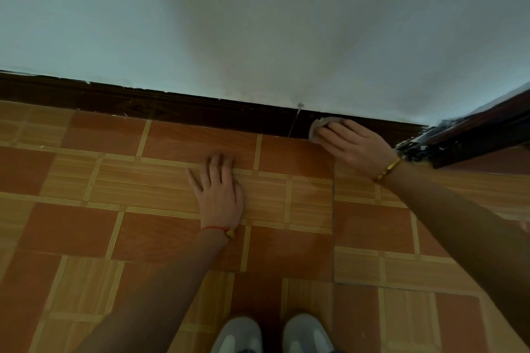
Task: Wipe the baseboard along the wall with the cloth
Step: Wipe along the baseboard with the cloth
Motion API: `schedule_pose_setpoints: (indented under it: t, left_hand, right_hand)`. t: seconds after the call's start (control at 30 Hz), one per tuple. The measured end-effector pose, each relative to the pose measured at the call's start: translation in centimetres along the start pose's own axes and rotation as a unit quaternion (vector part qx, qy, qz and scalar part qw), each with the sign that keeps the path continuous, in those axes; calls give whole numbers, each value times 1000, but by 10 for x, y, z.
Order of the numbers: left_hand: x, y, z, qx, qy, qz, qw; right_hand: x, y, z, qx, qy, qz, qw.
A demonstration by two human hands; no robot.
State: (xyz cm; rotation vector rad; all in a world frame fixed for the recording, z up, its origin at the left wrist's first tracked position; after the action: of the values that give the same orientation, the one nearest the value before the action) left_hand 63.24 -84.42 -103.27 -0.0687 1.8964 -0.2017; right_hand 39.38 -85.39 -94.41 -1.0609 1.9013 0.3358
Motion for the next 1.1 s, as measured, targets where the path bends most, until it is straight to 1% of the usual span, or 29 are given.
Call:
schedule_pose_setpoints:
  t: [0.1, 0.13, 0.3, 0.4, 0.5, 0.67, 0.77, 0.87, 0.97, 1.1]
  left_hand:
    - [5, -5, -19, 23, 12, 3, 1000]
    - [8, -6, -26, 27, 14, 7, 1000]
    - [27, -5, -52, 29, 14, 34, 999]
    - [32, -2, -57, 28, 2, 33, 999]
    - [34, -2, -56, 28, -5, 30, 999]
    - [32, -2, -55, 30, 1, 24, 999]
    - [31, -1, -56, 31, 6, 20, 999]
    - [30, -1, -57, 33, 3, 16, 999]
    - [30, -1, -57, 30, -1, 19, 999]
    - [31, -1, -57, 28, -8, 25, 999]
  right_hand:
    - [-2, 31, -15, 33, -13, 23, 999]
    - [0, 34, -16, 31, -12, 23, 999]
    - [-6, 21, -11, 27, -8, -30, 999]
    - [-12, 0, -7, 41, -35, -58, 997]
    - [-9, -19, -1, 52, -40, -74, 995]
    - [-12, 2, -10, 124, -43, -107, 986]
    - [-9, 35, -19, 148, -36, -80, 985]
    - [-6, 70, -31, 147, -25, -47, 988]
    - [-9, 93, -42, 124, 0, -37, 992]
    - [-10, 91, -44, 88, 4, -20, 996]
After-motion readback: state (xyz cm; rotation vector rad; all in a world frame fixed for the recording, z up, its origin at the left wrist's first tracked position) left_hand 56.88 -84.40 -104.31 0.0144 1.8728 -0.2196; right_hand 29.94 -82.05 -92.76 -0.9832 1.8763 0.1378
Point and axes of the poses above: each hand's wrist, its own y-axis away from the middle knuckle, its own x-axis out of the palm, z = x × y, the point moved 9 cm from there along -y, towards the middle knuckle, and after that the axes turned 9 degrees about -z, right-handed, at the moved point
